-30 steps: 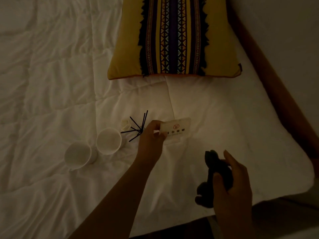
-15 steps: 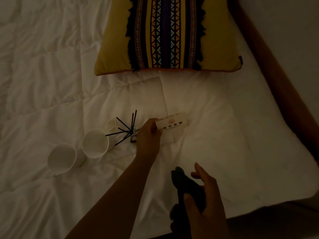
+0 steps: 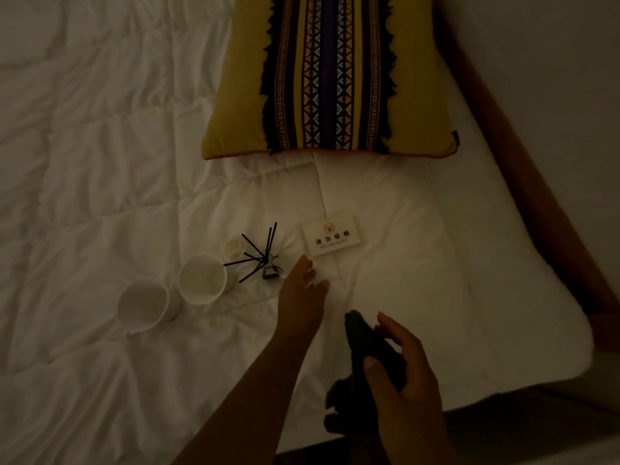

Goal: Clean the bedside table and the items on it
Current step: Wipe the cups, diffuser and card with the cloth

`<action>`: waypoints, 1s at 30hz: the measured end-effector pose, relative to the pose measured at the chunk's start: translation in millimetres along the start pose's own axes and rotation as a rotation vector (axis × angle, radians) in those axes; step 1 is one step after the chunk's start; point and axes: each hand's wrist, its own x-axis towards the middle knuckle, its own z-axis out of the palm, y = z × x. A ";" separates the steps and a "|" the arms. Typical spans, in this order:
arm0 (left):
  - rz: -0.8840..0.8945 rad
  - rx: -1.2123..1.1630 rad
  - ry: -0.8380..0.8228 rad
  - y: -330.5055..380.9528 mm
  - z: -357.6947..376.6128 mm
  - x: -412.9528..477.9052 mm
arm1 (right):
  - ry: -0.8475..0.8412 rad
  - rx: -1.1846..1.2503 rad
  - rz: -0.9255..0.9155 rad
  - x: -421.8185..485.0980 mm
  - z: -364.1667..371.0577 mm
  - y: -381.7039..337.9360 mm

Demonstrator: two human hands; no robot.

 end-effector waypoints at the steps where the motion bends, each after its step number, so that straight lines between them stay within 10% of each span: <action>1: -0.008 0.029 -0.023 0.0 -3.9 -5.5 | 0.000 0.011 0.006 -3.5 -0.8 -1.2; 30: 0.049 0.416 -0.329 73.4 -137.3 -251.4 | -0.034 -0.040 0.064 -158.1 -90.3 -49.6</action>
